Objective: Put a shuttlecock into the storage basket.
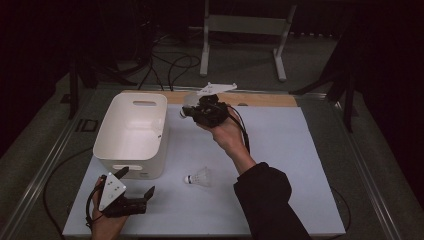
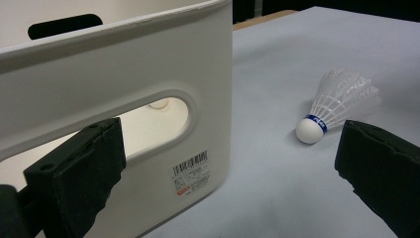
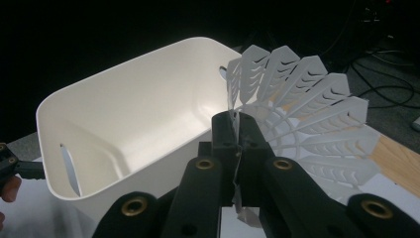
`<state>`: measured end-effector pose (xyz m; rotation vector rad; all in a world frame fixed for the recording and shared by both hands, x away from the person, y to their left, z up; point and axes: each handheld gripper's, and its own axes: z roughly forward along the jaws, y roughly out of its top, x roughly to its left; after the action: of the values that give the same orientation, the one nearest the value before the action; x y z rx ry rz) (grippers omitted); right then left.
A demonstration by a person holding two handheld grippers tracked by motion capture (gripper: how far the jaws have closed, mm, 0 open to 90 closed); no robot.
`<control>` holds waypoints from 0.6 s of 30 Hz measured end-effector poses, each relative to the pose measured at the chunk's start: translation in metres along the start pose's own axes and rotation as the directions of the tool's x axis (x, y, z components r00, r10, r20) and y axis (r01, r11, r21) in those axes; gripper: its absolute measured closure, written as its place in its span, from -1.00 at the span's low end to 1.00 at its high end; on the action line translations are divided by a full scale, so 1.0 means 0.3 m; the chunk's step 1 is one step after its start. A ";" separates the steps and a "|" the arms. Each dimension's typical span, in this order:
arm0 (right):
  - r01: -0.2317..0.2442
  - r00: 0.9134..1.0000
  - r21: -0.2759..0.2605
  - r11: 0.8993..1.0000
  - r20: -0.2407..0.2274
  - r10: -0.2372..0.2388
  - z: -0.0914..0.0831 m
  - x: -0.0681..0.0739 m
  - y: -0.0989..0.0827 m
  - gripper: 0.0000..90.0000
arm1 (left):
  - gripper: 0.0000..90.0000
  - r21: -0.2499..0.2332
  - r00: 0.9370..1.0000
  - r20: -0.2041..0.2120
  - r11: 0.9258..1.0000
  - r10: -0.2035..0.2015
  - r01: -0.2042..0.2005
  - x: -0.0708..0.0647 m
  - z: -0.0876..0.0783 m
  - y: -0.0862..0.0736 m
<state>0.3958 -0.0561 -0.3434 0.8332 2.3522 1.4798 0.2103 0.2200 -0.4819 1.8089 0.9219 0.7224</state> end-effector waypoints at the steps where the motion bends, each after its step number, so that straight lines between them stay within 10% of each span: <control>1: -0.005 1.000 0.000 1.000 -0.001 0.005 0.001 0.002 0.002 0.97 | -1.00 0.000 1.000 0.000 1.000 0.000 0.000 0.000 0.000 0.000; 18: 0.003 1.000 -0.009 1.000 -0.025 -0.003 0.030 0.024 0.032 0.97 | -1.00 0.000 1.000 0.000 1.000 -0.001 0.001 0.000 0.000 0.000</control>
<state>0.3976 -0.0422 -0.3384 0.8135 2.3625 1.5067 0.2102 0.2200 -0.4818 1.8085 0.9220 0.7217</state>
